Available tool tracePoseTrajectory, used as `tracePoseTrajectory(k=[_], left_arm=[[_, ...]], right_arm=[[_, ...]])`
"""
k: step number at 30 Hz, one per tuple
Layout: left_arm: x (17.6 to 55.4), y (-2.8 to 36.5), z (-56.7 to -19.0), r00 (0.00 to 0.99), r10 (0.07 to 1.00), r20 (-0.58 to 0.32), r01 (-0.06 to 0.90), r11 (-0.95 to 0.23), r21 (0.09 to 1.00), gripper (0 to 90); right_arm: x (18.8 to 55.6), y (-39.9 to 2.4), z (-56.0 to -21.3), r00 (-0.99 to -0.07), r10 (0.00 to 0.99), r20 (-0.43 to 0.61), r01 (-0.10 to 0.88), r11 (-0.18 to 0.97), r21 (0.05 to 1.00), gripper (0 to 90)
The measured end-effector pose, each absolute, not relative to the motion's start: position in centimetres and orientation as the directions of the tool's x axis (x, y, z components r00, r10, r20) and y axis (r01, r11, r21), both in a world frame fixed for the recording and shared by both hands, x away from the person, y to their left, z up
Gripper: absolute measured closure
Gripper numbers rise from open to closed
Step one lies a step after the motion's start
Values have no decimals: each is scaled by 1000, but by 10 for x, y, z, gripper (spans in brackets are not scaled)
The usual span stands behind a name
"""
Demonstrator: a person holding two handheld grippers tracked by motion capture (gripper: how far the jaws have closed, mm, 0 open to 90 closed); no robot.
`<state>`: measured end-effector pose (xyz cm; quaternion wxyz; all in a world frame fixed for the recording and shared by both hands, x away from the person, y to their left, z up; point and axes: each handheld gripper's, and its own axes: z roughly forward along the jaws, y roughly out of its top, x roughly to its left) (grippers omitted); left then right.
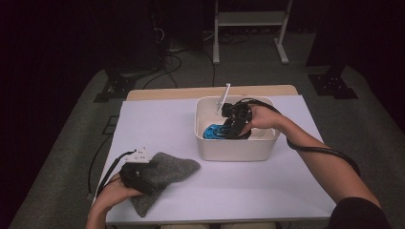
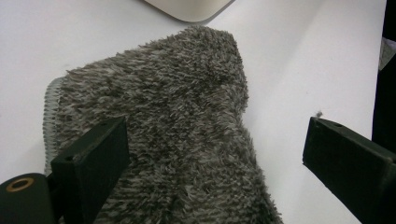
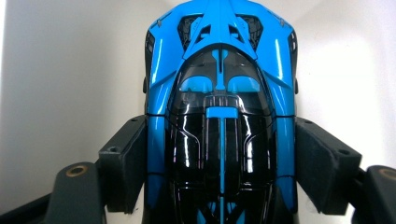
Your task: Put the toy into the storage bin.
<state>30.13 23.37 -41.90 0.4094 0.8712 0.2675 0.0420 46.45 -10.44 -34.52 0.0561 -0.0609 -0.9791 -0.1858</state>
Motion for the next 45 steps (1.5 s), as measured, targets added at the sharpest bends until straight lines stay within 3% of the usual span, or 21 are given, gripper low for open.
tracePoseTrajectory(k=[45], left_arm=[[300, 234, -418, 855, 496, -150, 431, -520, 738, 66]], right_arm=[[467, -103, -354, -977, 133, 169, 182, 932, 315, 253]])
